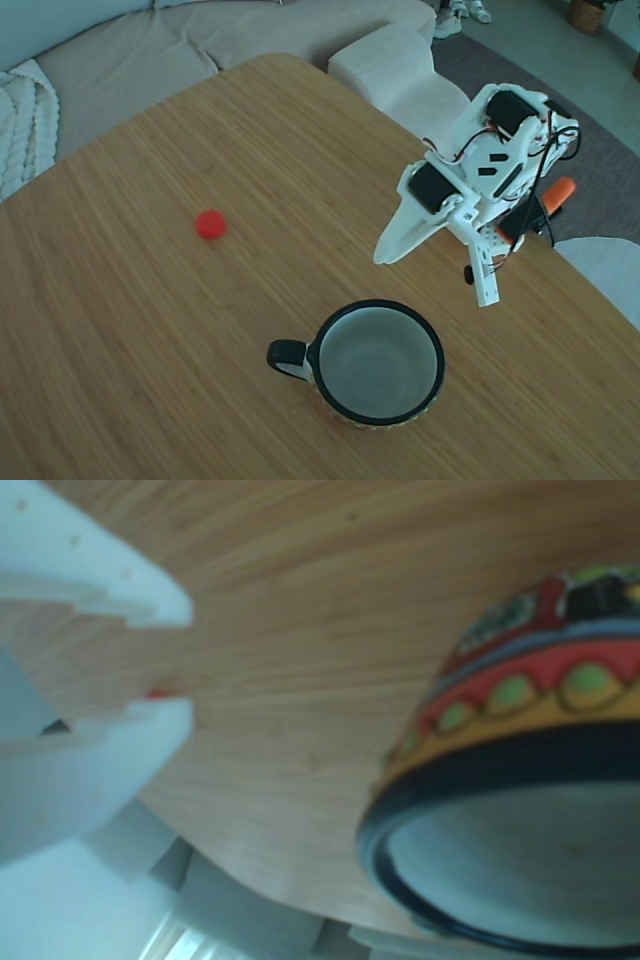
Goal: Grasp a red cap and put it in the cup.
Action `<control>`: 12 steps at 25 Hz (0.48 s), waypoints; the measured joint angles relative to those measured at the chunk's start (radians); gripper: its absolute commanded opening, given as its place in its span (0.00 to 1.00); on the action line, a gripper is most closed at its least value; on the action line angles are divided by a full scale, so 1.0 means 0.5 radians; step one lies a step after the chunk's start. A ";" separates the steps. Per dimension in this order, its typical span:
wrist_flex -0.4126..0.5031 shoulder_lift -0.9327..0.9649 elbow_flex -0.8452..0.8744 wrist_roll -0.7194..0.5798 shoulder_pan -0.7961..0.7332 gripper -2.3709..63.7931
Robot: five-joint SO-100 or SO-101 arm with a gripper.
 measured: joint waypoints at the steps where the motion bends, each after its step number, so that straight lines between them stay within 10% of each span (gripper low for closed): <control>1: 0.000 0.000 0.000 0.000 0.000 0.11; 12: 0.000 -0.371 -0.224 0.000 0.052 0.11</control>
